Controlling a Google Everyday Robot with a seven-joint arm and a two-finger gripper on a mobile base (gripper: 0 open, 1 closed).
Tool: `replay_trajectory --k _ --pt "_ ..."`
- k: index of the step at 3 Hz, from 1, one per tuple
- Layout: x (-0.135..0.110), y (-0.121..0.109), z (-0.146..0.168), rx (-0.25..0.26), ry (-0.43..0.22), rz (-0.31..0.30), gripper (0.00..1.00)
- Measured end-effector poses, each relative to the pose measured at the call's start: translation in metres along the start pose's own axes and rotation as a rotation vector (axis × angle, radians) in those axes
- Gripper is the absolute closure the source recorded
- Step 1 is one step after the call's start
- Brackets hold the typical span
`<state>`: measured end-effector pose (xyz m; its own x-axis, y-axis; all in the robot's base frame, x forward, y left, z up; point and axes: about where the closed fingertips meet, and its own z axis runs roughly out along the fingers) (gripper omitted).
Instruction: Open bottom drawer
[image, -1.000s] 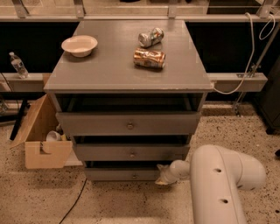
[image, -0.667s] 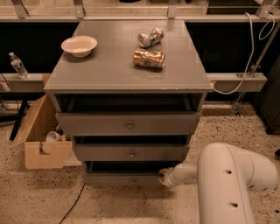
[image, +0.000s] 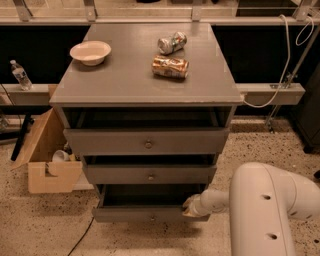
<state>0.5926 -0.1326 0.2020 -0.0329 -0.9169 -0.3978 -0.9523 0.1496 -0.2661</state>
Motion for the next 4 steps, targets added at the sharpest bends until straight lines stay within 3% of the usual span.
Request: replay_trajectory --k 1,4 --pt "0.0000 0.0000 0.0000 0.000 0.000 0.000 0.82" --pt "-0.0033 0.0026 0.0030 -0.027 -0.013 -0.022 0.03"
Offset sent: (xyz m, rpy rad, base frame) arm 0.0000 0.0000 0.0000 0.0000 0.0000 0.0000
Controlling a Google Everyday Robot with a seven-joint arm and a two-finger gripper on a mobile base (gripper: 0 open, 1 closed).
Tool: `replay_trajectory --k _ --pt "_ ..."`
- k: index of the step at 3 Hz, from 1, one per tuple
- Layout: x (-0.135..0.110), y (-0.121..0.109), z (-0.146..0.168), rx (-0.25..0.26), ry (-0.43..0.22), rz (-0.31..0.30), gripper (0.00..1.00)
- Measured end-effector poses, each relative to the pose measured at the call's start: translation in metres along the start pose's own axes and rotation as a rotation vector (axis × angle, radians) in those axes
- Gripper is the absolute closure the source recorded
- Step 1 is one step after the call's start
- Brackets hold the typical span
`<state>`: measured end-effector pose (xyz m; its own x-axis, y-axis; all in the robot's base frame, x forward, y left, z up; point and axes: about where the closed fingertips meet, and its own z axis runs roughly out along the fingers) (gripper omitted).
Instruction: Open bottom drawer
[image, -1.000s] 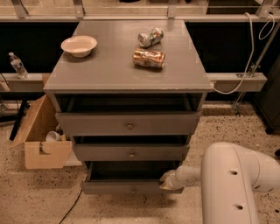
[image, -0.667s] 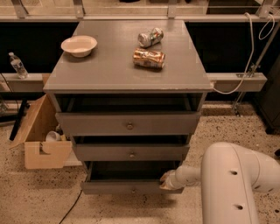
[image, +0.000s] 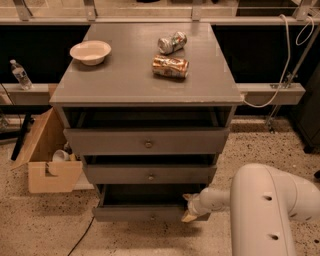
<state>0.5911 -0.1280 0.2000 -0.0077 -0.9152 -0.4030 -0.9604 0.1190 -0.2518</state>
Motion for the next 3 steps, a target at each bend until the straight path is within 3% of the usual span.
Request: replay_trajectory --k 2,3 --pt "-0.001 0.040 0.026 -0.210 0.026 -0.074 0.00" --pt "0.007 0.064 0.017 -0.328 0.052 -0.094 0.19"
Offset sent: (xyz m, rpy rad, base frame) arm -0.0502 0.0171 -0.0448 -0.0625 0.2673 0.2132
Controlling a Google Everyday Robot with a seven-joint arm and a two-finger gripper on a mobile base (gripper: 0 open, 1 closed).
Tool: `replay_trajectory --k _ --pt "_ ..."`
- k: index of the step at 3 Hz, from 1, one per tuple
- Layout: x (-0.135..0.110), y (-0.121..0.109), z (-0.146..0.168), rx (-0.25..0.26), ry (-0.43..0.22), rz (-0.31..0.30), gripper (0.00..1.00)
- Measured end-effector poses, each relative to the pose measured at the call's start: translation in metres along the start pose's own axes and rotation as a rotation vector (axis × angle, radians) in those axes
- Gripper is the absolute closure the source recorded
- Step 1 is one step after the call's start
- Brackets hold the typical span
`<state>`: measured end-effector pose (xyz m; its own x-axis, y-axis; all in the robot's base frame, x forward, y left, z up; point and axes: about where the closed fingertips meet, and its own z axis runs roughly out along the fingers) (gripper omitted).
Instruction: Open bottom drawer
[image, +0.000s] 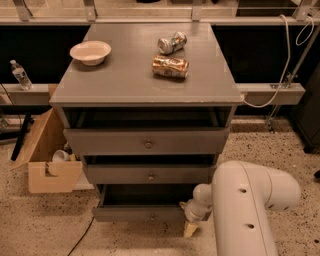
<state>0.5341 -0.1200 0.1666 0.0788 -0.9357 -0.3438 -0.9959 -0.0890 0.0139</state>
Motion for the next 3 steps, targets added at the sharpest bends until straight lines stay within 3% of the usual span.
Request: replay_trajectory --k 1,2,3 --pt "0.004 0.024 -0.013 -0.068 0.019 -0.007 0.43" --pt "0.007 0.050 -0.022 -0.126 0.014 0.005 0.72" --pt "0.007 0.057 -0.020 -0.138 0.003 0.013 0.97"
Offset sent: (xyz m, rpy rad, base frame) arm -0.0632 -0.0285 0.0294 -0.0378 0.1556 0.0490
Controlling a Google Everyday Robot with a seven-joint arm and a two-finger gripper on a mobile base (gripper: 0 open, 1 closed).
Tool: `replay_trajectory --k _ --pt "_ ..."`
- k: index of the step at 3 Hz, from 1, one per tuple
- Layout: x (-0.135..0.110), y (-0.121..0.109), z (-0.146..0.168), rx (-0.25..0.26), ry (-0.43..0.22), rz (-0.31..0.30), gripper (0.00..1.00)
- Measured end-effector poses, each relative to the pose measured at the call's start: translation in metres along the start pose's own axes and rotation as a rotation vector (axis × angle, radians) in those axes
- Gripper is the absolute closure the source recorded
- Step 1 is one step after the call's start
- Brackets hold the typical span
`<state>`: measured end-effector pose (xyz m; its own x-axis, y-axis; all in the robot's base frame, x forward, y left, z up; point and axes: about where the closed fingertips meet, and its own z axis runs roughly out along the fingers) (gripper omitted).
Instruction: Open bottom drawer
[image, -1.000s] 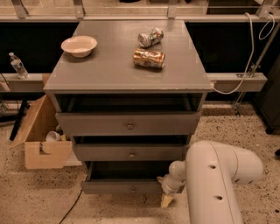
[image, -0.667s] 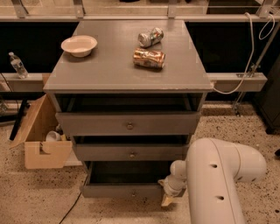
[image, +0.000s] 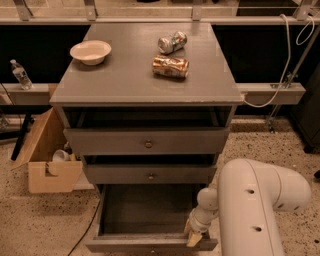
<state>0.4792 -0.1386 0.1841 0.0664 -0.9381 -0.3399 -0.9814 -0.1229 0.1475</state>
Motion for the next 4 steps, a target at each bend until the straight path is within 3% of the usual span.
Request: replay_trajectory --k 1,4 --pt "-0.0005 0.0015 0.0007 0.000 0.000 0.000 0.97" --pt "0.0040 0.0018 -0.0054 0.010 -0.002 -0.002 0.28"
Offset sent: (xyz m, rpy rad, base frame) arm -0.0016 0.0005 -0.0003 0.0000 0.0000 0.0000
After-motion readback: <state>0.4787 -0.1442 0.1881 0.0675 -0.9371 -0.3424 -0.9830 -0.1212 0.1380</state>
